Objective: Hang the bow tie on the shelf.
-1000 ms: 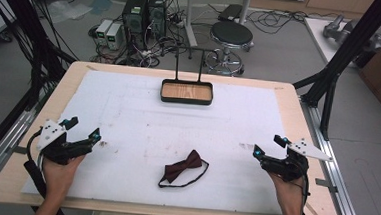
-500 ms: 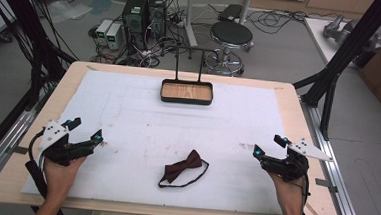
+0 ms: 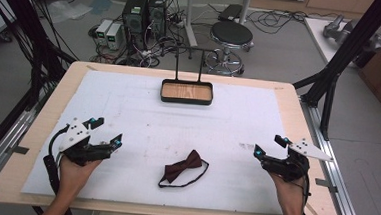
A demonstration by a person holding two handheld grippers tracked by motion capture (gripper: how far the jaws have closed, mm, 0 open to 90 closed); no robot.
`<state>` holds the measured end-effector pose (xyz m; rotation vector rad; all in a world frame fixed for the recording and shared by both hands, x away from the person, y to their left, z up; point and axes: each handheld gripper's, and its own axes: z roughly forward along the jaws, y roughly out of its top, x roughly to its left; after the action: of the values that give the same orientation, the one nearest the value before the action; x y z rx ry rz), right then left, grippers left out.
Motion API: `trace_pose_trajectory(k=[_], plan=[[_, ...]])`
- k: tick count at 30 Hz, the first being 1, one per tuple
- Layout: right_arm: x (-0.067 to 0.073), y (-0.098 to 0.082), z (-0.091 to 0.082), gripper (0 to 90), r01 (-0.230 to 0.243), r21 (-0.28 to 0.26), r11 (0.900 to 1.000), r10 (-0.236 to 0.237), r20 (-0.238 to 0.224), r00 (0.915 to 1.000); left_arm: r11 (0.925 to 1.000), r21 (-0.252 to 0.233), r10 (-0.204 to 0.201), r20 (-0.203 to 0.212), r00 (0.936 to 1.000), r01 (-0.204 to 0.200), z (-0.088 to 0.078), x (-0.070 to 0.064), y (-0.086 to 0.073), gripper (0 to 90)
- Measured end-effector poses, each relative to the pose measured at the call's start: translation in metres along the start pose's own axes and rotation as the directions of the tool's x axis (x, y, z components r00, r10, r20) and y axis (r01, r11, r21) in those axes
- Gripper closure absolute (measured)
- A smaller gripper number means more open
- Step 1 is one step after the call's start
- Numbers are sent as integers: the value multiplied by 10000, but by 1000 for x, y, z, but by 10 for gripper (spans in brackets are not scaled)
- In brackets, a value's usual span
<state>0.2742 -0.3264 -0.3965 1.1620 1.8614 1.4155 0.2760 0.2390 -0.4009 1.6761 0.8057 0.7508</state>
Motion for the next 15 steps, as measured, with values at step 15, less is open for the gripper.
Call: trace_pose_trajectory(k=[15], plan=[[38,11,19,149,2161,-427,9754,-2201,-2327,9473,9984,-292,-498,-763,9958,477,-13,18,-4,180]])
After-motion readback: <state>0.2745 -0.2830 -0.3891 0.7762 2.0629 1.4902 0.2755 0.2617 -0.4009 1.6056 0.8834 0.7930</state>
